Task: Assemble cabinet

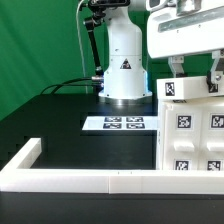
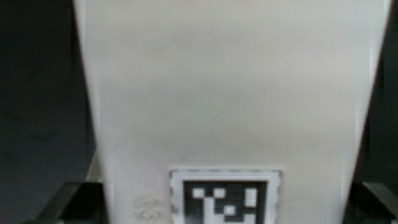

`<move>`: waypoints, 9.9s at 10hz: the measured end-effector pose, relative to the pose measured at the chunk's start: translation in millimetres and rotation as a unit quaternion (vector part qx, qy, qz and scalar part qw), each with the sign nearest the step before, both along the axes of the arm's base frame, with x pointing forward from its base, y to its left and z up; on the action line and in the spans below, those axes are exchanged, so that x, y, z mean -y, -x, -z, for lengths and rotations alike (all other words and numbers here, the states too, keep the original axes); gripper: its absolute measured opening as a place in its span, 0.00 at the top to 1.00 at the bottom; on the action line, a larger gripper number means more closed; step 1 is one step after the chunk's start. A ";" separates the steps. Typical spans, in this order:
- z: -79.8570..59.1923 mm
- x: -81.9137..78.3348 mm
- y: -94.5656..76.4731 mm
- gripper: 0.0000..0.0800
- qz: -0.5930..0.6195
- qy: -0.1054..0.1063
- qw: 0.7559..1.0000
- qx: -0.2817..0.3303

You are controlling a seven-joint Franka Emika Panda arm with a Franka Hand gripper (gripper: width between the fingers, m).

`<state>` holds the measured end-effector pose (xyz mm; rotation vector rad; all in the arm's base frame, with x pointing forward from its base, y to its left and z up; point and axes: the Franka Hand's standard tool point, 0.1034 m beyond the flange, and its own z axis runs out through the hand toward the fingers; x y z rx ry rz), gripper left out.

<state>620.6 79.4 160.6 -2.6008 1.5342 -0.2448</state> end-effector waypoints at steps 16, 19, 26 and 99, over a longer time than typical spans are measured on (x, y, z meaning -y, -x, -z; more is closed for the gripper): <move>2.3 -0.2 5.4 0.30 0.504 -0.177 0.844 -0.044; -2.1 -1.7 4.3 0.06 0.490 -0.179 0.852 -0.041; -23.8 -8.4 -3.1 0.00 0.459 -0.192 0.867 -0.020; 8.6 -4.7 0.5 0.30 0.433 -0.089 0.896 -0.055</move>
Offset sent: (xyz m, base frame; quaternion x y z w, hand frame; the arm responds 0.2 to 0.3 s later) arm -0.0133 -0.0082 -0.0002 -0.0081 0.0100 0.3172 0.9483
